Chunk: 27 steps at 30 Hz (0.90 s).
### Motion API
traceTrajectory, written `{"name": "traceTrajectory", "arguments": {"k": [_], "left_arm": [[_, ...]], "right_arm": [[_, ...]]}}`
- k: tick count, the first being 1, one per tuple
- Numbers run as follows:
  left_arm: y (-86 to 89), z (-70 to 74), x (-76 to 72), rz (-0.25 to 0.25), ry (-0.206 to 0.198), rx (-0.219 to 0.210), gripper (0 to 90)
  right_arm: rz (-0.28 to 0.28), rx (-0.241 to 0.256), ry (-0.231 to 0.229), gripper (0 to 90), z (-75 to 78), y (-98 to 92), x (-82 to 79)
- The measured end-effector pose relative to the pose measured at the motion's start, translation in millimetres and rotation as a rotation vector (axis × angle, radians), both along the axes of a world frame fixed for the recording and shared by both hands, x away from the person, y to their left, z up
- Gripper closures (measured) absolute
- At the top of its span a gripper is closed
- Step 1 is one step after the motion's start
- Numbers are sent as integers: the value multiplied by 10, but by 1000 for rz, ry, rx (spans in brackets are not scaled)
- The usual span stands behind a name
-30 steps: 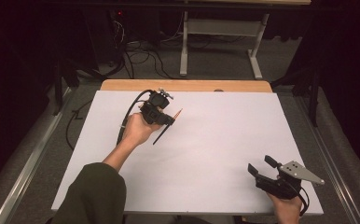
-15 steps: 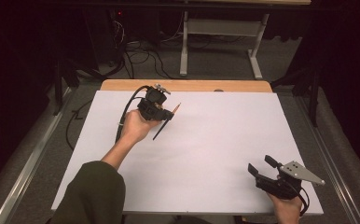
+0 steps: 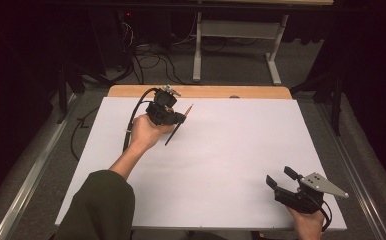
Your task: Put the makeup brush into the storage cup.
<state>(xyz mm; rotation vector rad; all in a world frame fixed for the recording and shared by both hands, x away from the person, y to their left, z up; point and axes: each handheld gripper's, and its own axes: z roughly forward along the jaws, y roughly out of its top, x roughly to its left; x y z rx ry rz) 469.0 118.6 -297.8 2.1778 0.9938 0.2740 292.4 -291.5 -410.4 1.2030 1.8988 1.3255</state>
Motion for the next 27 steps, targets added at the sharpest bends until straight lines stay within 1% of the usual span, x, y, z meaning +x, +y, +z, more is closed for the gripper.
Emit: {"name": "traceTrajectory", "arguments": {"k": [10, 12, 16, 20, 24, 27], "left_arm": [[55, 45, 40, 24, -25, -17, 831], [67, 55, 44, 37, -28, -32, 831], [90, 74, 33, 44, -50, -37, 832], [124, 91, 41, 58, -67, -44, 831], [158, 108, 51, 79, -83, -68, 832], [174, 124, 55, 92, -107, -60, 831]], "right_arm": [[4, 2, 0, 276, -3, -1, 6], [2, 3, 1, 276, -1, -1, 2], [2, 0, 6, 276, -7, -3, 10], [4, 2, 0, 276, -4, -2, 5], [-4, 7, -3, 277, 3, -8, -5], [5, 1, 0, 276, -4, -5, 2]]}}
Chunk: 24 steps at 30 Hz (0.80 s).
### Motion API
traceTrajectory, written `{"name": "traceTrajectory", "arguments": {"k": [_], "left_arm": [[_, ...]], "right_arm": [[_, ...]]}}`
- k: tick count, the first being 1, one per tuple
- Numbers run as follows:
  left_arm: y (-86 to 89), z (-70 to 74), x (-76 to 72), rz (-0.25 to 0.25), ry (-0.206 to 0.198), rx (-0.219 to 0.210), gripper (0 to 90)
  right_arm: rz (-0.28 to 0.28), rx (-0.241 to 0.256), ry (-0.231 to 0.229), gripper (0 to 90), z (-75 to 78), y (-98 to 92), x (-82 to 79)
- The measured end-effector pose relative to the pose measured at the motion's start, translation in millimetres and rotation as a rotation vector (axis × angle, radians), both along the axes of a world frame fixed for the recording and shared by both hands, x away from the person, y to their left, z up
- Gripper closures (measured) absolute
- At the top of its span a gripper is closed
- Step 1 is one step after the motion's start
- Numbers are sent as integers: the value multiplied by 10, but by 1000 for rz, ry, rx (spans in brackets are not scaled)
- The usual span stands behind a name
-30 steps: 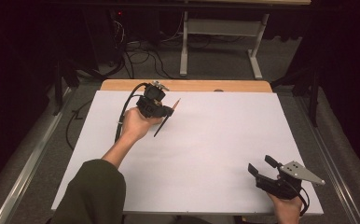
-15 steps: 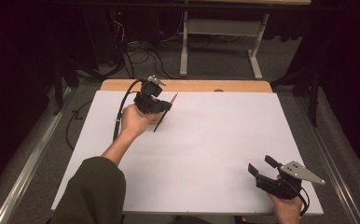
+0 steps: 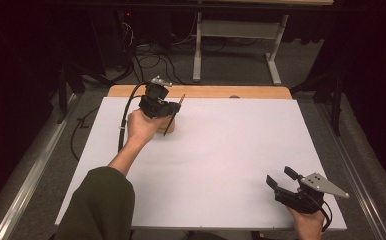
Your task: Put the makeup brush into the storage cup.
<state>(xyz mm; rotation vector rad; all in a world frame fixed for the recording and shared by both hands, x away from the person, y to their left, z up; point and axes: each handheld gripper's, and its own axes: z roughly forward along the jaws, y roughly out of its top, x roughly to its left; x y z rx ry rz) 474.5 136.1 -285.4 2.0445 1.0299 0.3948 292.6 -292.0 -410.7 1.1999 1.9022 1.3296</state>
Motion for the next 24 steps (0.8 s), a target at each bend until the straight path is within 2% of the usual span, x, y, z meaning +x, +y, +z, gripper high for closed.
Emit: {"name": "traceTrajectory", "arguments": {"k": [6, 10, 17, 24], "left_arm": [[35, 14, 24, 27, -29, -9, 831], [56, 17, 37, 43, -33, -24, 831], [82, 49, 69, 64, -49, -21, 831], [93, 98, 63, 90, -93, -30, 831]], "right_arm": [[-6, 2, 0, 276, 1, 0, -2], [-6, 5, -5, 277, 5, -6, -7], [-2, 0, 2, 276, 0, 9, 3], [-4, 14, -6, 277, 13, -11, -13]]}}
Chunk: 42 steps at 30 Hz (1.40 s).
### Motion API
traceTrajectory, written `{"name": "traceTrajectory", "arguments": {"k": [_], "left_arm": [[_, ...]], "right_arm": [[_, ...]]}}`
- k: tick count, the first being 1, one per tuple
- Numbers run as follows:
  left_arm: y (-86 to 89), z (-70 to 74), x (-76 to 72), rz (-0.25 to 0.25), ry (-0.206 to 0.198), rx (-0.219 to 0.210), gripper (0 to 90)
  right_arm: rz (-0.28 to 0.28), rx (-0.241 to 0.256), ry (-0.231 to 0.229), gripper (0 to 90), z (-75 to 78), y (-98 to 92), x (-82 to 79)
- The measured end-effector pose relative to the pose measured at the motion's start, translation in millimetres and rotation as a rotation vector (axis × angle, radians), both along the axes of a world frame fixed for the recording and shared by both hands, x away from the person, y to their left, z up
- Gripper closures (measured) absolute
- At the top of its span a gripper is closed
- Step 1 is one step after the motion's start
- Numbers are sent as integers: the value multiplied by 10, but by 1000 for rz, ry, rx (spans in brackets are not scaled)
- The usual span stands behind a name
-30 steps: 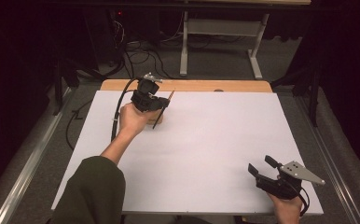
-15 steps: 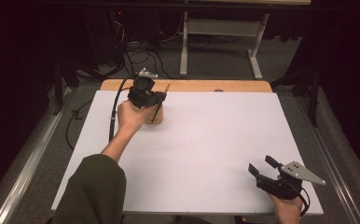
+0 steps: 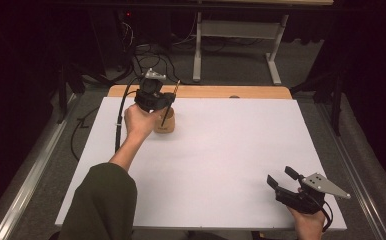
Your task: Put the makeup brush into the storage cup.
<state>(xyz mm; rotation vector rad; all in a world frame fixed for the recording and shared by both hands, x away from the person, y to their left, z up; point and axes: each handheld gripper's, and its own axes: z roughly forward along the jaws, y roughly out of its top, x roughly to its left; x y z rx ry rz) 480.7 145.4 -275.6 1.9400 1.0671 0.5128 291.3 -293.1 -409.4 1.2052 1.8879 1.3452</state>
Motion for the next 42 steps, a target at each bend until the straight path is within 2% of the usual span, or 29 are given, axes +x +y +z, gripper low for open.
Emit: {"name": "traceTrajectory", "arguments": {"k": [13, 24, 30, 42], "left_arm": [[29, -17, 78, 41, -22, -2, 831], [63, -70, 198, 67, -13, -8, 831], [63, -72, 240, 71, -26, -9, 831], [45, -193, 367, 92, -17, -20, 831]], "right_arm": [[9, 11, -4, 279, 14, 4, -4], [23, 22, -11, 279, 19, 10, 4], [25, 22, -9, 279, 18, 13, 8], [29, 29, -5, 279, 10, 11, 7]]}}
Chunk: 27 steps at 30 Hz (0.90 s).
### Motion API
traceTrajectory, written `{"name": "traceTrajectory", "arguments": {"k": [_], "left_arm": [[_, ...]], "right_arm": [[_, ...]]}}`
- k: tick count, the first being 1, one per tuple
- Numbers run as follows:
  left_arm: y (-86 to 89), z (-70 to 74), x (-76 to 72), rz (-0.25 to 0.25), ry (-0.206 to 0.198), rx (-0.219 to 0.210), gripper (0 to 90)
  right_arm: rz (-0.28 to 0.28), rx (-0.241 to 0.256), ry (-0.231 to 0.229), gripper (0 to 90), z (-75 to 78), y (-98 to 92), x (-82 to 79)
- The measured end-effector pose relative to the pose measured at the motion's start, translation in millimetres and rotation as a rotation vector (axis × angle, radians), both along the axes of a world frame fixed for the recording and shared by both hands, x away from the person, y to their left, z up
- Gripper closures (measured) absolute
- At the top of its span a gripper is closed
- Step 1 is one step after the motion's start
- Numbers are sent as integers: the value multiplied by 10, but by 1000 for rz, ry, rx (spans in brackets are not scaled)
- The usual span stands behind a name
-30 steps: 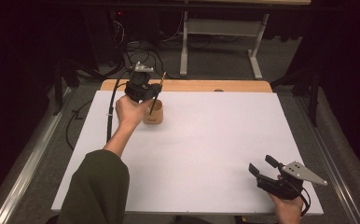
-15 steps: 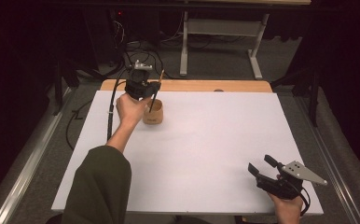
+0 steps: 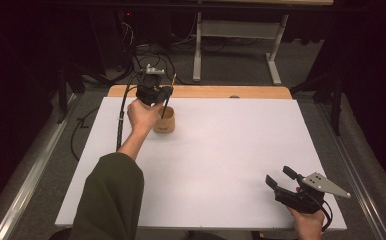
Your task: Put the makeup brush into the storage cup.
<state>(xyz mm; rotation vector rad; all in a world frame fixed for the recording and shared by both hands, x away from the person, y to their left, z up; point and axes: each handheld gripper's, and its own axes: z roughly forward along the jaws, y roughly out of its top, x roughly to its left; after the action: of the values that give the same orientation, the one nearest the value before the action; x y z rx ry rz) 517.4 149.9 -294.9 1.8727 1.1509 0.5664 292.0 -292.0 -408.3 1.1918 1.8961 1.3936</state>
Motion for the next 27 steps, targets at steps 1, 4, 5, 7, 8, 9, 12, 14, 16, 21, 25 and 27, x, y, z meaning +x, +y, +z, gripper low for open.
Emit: {"name": "traceTrajectory", "arguments": {"k": [1, 4, 5, 7, 8, 9, 12, 14, 16, 21, 25, 27], "left_arm": [[-1, -16, 14, 4, 2, 1, 831], [0, -57, 46, 13, 5, 3, 831], [2, -63, 52, 16, 3, 2, 831], [6, -64, 58, 21, -4, -2, 831], [7, -64, 61, 21, -5, -3, 831], [6, -66, 62, 22, -7, -5, 831], [-15, -90, 70, 21, -11, 18, 831], [-26, -111, 74, 18, -24, 32, 831], [-20, -126, 89, 26, -25, 37, 831], [2, -159, 102, 28, -29, 31, 831], [21, -187, 90, 34, -39, 19, 830], [33, -200, 90, 35, -34, 14, 830]], "right_arm": [[3, 1, -3, 279, 0, -2, 0], [-5, 9, 4, 279, 0, -7, -4], [-5, 9, 4, 279, 0, -7, -4], [-3, 9, 2, 279, 1, -7, -4], [0, 9, 3, 279, 1, -7, -5], [0, 9, 2, 279, 1, -5, -5], [3, 7, -1, 279, 1, -2, -6], [3, 7, -1, 279, 1, -2, -6], [3, 6, -1, 279, 1, -3, -8], [2, 9, 2, 279, 0, -5, -9], [7, 6, -2, 279, 1, -2, -11], [6, 6, -2, 279, 1, -3, -11]]}}
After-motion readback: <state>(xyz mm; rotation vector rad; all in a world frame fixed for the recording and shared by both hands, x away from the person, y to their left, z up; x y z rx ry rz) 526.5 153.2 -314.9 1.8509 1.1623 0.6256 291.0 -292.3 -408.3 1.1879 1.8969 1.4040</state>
